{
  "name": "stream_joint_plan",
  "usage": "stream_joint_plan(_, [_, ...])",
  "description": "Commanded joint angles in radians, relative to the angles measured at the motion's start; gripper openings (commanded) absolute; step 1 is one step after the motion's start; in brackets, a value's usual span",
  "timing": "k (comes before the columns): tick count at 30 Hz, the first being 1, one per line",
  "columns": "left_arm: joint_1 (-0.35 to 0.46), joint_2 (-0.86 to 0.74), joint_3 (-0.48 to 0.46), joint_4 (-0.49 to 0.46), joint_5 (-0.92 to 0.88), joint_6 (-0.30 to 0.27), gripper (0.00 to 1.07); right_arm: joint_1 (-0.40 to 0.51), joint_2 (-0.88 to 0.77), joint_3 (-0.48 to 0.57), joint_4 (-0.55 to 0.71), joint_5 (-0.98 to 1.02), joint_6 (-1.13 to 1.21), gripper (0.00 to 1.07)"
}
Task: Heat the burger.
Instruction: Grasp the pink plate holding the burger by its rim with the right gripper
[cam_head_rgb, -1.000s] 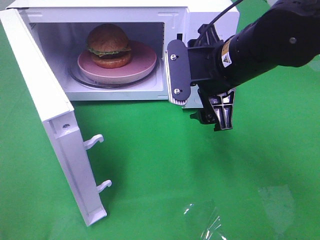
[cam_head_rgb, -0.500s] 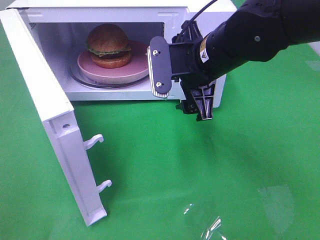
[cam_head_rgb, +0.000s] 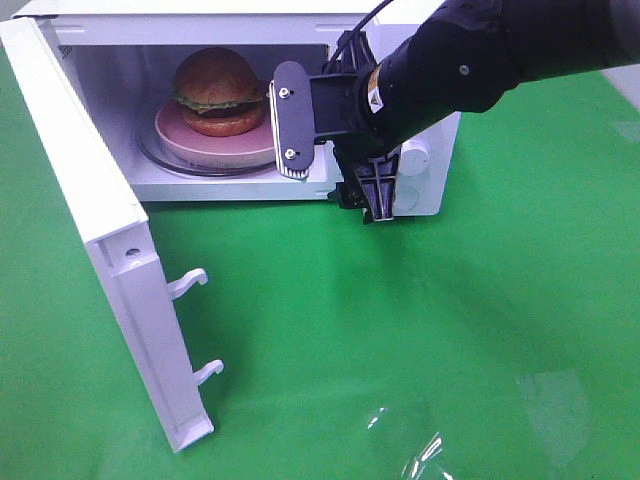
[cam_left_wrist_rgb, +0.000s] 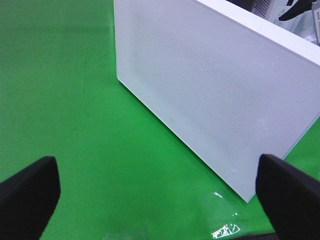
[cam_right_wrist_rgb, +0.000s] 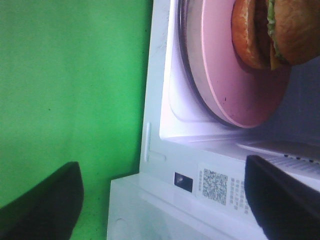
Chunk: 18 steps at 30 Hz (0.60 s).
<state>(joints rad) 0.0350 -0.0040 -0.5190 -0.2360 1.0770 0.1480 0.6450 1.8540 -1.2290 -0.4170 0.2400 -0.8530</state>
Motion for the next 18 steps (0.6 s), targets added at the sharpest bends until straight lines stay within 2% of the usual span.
stream_joint_plan(1, [-0.001,-0.016,0.002,-0.002,-0.007,-0.005,0.99,0.012,0.038,-0.037,-0.003,-0.017,0.011,0.85])
stream_joint_plan(18, [-0.001,-0.016,0.002,-0.002,-0.007,-0.005,0.99,0.036,0.181,-0.181,0.006,-0.048,0.01,0.84])
